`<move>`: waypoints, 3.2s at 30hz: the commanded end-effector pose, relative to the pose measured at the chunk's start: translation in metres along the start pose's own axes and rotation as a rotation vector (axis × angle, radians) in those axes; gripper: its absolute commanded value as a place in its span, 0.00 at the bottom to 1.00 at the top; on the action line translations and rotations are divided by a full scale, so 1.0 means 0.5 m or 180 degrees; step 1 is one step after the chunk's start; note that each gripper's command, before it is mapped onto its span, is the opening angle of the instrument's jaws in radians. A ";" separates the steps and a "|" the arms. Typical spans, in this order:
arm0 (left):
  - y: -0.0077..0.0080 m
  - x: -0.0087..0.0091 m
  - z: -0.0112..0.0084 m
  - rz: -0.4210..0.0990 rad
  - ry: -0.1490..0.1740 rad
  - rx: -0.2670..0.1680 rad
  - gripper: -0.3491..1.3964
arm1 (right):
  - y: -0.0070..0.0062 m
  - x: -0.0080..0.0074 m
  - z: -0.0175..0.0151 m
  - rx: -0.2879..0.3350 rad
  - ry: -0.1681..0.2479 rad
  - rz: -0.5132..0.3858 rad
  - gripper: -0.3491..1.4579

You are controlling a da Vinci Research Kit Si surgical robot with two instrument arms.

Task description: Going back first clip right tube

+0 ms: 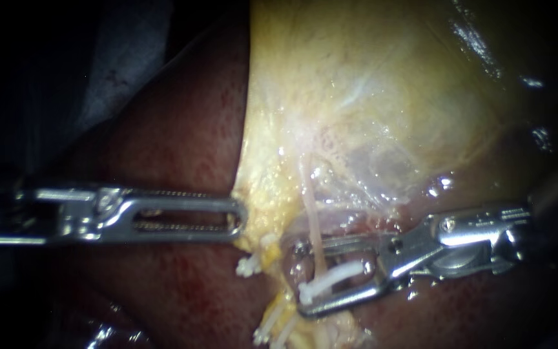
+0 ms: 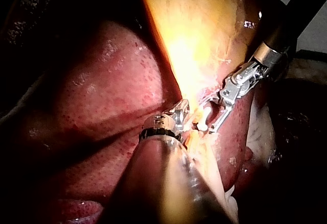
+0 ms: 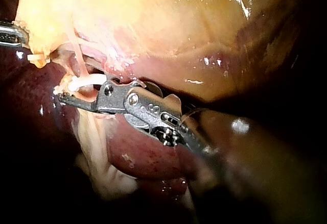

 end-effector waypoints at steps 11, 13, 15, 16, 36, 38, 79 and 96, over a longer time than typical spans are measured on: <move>0.0000 0.0000 -0.0001 0.0000 0.0000 0.0000 0.00 | -0.0009 0.0012 -0.0051 -0.0003 0.0019 0.0018 0.50; 0.0000 0.0000 -0.0001 0.0000 0.0000 0.0000 0.00 | -0.0014 0.0014 -0.0062 0.0007 0.0019 0.0021 0.50; 0.0000 0.0000 -0.0001 0.0000 0.0000 0.0000 0.00 | -0.0021 0.0015 -0.0078 0.0013 0.0021 0.0024 0.49; 0.0000 0.0000 -0.0001 -0.0001 0.0000 0.0000 0.00 | -0.0025 0.0017 -0.0088 0.0020 0.0021 0.0026 0.49; 0.0000 -0.0001 0.0001 -0.0001 0.0000 0.0000 0.00 | -0.0025 0.0135 -0.0264 -0.0258 0.0174 0.0090 0.50; -0.0001 -0.0001 0.0001 -0.0001 0.0000 0.0000 0.00 | -0.0015 0.0150 -0.0272 -0.0304 0.0186 0.0031 0.51; -0.0030 0.0048 0.0121 0.0041 0.0050 0.0041 0.00 | 0.0005 0.0181 -0.0279 -0.0452 0.0265 0.0014 0.52; -0.0030 0.0050 0.0130 0.0046 0.0055 0.0044 0.00 | -0.0002 0.0180 -0.0282 -0.0449 0.0265 0.0013 0.52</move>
